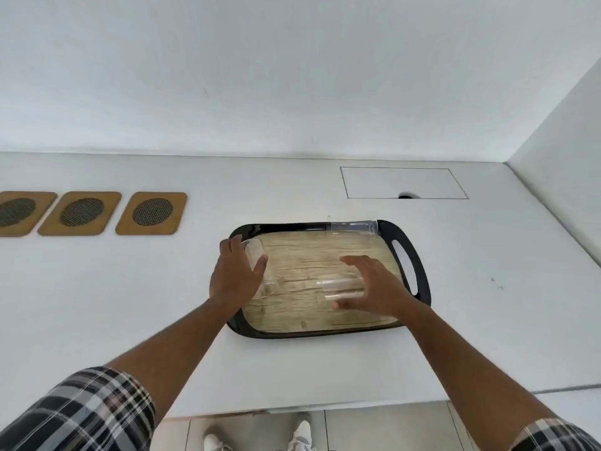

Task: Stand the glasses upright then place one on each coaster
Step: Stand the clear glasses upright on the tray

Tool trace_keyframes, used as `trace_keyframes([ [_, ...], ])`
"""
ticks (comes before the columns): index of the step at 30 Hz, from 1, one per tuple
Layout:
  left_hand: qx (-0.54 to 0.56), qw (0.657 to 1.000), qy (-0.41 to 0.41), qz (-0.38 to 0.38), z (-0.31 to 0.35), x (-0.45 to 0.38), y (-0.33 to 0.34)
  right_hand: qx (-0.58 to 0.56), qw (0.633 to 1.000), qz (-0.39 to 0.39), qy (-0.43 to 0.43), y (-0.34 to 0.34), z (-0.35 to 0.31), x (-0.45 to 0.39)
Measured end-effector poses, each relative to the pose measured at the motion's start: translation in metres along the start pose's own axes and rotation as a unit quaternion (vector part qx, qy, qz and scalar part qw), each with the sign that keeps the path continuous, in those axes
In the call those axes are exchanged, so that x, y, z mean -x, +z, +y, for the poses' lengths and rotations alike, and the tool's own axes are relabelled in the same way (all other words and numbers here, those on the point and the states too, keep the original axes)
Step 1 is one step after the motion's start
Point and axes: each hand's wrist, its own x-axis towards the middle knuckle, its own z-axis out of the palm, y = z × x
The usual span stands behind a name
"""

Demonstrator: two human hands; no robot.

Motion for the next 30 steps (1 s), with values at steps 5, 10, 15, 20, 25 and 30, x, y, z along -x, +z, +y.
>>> trace_keyframes([
  [5,0.021,0.997,-0.075,-0.024,0.008,-0.005,0.009,-0.067,0.998,-0.003,0.017,0.008,0.027,0.01],
  [10,0.071,0.993,-0.097,-0.009,0.016,-0.006,0.018,-0.118,0.991,0.053,0.022,0.026,0.038,0.015],
  [15,0.078,0.985,-0.149,-0.027,0.021,-0.012,0.021,-0.142,0.986,0.085,0.024,0.034,0.038,0.015],
  [20,0.082,0.977,-0.19,-0.045,0.022,-0.021,0.021,-0.209,0.972,0.102,0.03,0.039,0.031,0.013],
  [25,0.175,0.96,-0.214,-0.037,0.017,-0.028,0.02,-0.307,0.939,0.148,0.048,0.04,0.019,0.006],
  [30,0.27,0.943,-0.195,-0.001,0.02,-0.028,0.01,-0.374,0.909,0.176,0.056,0.042,0.006,-0.007],
])
